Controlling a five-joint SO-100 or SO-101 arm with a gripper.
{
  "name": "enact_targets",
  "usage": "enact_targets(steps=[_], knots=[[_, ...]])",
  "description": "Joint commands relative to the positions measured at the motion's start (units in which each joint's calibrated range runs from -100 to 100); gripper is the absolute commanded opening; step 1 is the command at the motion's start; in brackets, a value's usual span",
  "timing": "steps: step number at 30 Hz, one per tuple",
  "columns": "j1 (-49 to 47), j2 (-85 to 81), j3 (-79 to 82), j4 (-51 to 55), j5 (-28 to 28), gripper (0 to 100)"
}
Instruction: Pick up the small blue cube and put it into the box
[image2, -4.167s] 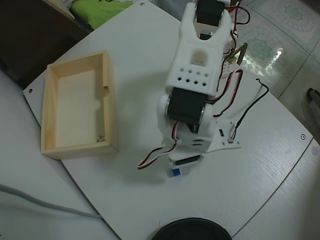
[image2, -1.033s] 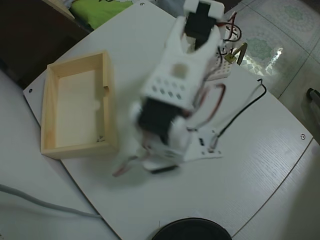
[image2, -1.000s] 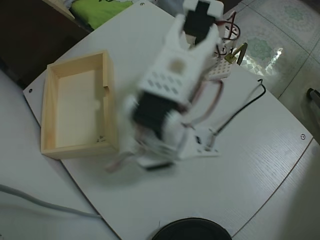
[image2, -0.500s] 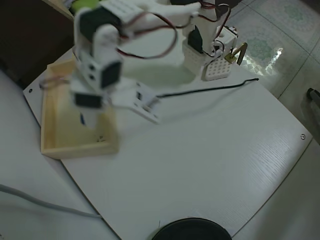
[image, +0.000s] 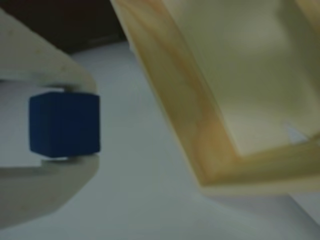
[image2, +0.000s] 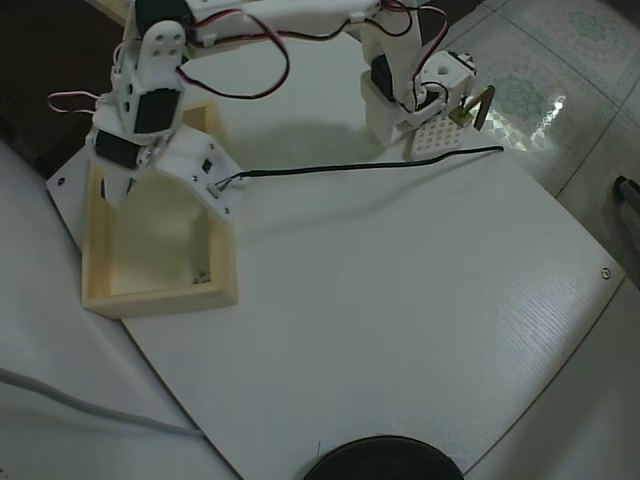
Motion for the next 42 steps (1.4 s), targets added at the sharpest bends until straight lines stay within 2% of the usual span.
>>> enact_targets(steps=[1,16,33,37,42], knots=[[0.9,-2.0,1.9,-2.8,-0.3,8],[1.0,-2.0,5.3,-3.8,-0.4,8],[0.7,-2.0,4.6,-4.0,-11.1,8],[0.4,-2.0,5.2,-4.0,-12.1,8],[0.7,-2.0,5.4,-4.0,-12.1,15]])
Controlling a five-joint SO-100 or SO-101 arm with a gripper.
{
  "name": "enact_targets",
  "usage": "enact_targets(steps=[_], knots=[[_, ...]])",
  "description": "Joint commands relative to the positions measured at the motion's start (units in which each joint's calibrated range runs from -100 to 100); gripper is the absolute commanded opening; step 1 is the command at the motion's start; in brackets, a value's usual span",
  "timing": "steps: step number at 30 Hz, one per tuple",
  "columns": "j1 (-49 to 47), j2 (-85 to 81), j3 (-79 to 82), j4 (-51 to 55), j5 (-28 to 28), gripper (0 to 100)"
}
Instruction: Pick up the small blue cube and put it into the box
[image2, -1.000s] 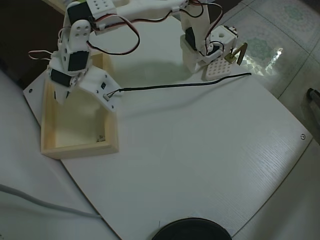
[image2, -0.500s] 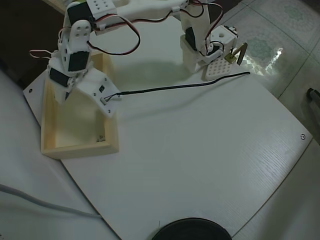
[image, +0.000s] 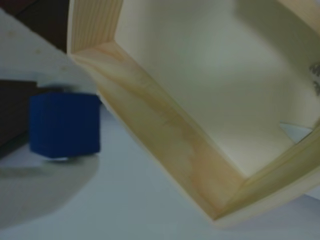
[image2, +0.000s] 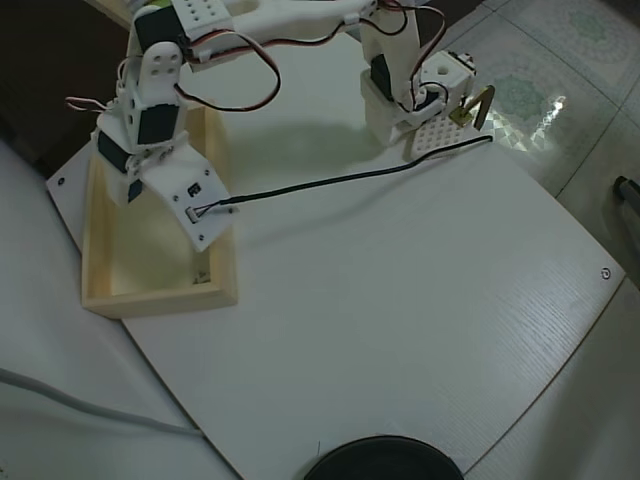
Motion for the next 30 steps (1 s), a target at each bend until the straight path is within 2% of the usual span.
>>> enact_targets(steps=[1,20,30], knots=[[0.1,-2.0,-0.3,-0.8,-0.3,16],[0.9,-5.4,-2.0,-0.6,-0.4,18],[1.7,-19.0,0.6,-0.6,-11.6,18]])
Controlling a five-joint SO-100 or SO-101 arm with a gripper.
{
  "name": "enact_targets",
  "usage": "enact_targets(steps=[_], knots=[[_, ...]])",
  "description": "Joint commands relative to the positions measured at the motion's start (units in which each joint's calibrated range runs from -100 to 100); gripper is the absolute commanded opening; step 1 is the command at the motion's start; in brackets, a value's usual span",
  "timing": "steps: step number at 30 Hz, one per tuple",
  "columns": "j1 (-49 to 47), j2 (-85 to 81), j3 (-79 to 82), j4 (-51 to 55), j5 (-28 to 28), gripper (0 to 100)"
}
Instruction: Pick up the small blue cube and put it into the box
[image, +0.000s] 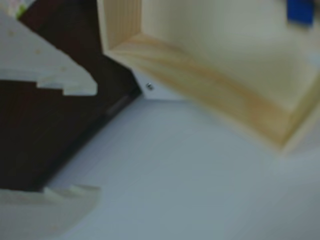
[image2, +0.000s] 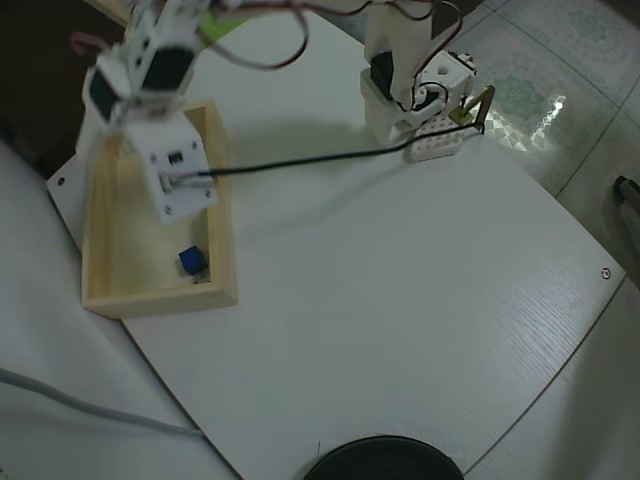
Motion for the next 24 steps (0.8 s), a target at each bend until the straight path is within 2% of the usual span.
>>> enact_targets(steps=[1,5,11,24], knots=[[0.4,-7.1,1.4,-0.5,-3.9,18],[-0.3,-14.0,9.8,-0.7,-7.2,18],[-4.0,-25.0,25.6,-1.0,-7.2,18],[-5.5,-55.7,62.2,-9.9,-7.2,18]])
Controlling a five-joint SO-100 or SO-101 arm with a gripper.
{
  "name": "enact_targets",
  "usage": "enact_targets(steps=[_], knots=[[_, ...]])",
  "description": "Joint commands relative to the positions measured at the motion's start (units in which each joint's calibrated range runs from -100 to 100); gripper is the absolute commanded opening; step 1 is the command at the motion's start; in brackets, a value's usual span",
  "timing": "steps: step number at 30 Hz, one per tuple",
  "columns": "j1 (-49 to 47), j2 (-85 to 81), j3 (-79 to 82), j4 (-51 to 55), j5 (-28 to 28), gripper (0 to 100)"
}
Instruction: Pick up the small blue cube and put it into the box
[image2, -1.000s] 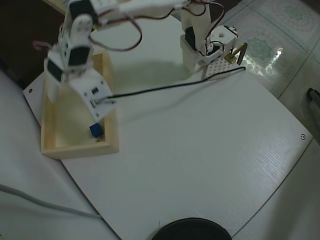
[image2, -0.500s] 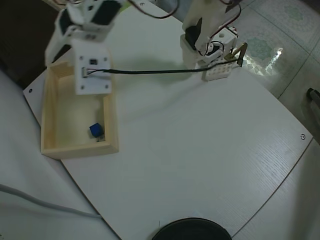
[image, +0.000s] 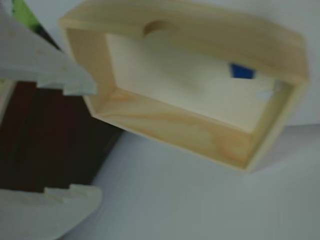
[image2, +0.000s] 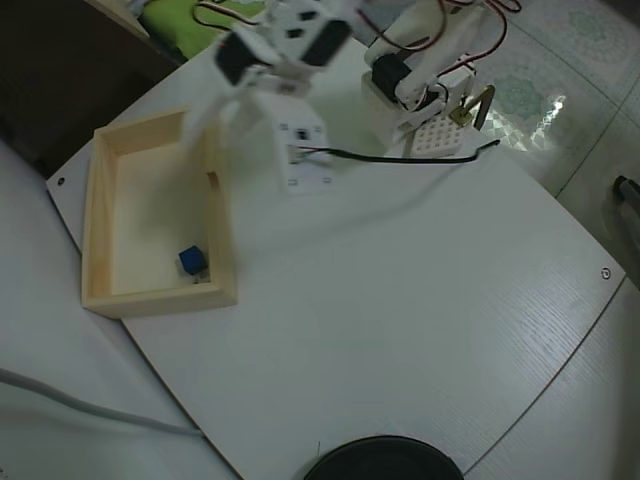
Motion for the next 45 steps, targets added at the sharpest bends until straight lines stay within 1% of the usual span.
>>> enact_targets(steps=[1,9,15,29,45], knots=[[0.1,-8.7,8.9,-2.1,-0.3,18],[0.1,-27.6,27.8,-2.4,-0.3,18],[0.1,-42.9,37.7,-1.6,0.1,18],[0.2,-42.3,50.3,-2.4,0.2,18],[0.1,-42.3,50.6,-2.5,0.2,17]])
